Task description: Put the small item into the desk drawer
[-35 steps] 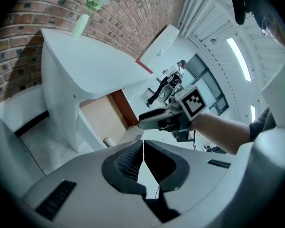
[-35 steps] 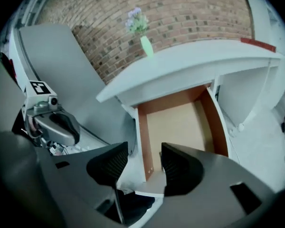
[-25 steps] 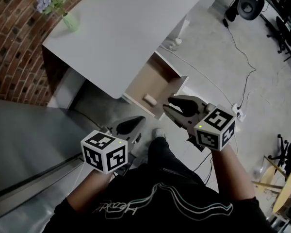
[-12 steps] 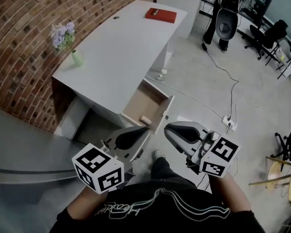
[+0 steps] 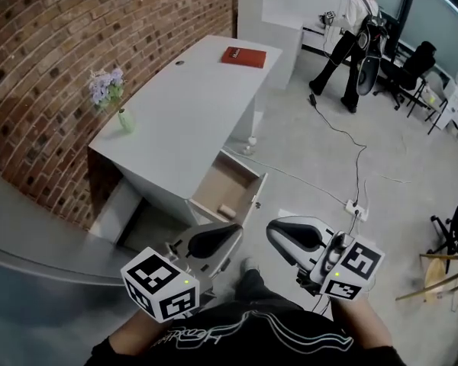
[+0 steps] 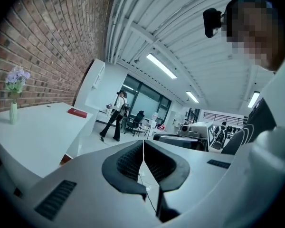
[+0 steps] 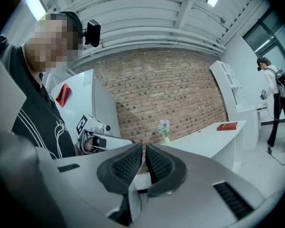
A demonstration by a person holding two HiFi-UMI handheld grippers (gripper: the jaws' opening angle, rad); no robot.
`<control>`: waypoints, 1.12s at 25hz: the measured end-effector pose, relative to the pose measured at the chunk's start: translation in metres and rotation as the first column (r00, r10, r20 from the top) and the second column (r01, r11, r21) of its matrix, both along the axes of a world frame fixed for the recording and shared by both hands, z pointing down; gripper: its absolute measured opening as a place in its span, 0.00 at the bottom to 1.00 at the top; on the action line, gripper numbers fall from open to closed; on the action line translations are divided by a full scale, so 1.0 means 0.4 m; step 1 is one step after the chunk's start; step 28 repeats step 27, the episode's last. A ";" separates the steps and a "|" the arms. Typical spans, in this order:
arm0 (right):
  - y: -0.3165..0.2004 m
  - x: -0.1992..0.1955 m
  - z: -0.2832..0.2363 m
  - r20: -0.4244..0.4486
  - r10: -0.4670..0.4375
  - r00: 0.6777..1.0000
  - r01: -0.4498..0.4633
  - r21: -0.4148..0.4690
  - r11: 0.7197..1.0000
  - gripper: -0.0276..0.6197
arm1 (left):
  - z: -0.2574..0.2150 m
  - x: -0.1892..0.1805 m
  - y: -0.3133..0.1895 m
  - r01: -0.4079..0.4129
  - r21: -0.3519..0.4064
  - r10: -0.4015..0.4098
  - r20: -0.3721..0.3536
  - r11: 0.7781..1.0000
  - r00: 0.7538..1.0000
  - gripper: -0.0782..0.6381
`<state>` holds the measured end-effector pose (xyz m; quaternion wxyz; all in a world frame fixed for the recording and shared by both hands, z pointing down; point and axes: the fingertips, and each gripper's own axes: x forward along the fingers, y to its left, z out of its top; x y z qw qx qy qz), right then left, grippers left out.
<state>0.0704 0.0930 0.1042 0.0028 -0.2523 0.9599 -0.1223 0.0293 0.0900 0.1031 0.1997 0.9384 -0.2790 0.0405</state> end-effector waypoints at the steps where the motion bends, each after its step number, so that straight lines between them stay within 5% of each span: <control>1: 0.005 0.004 0.001 0.003 0.004 1.000 -0.004 0.002 1.000 0.13 | -0.002 0.004 0.007 -0.002 0.007 0.002 0.002 1.000 1.000 0.15; 28: 0.047 0.098 0.029 0.074 0.019 0.997 -0.016 -0.050 0.999 0.12 | 0.000 0.088 0.059 -0.003 0.020 0.002 0.040 1.000 0.999 0.15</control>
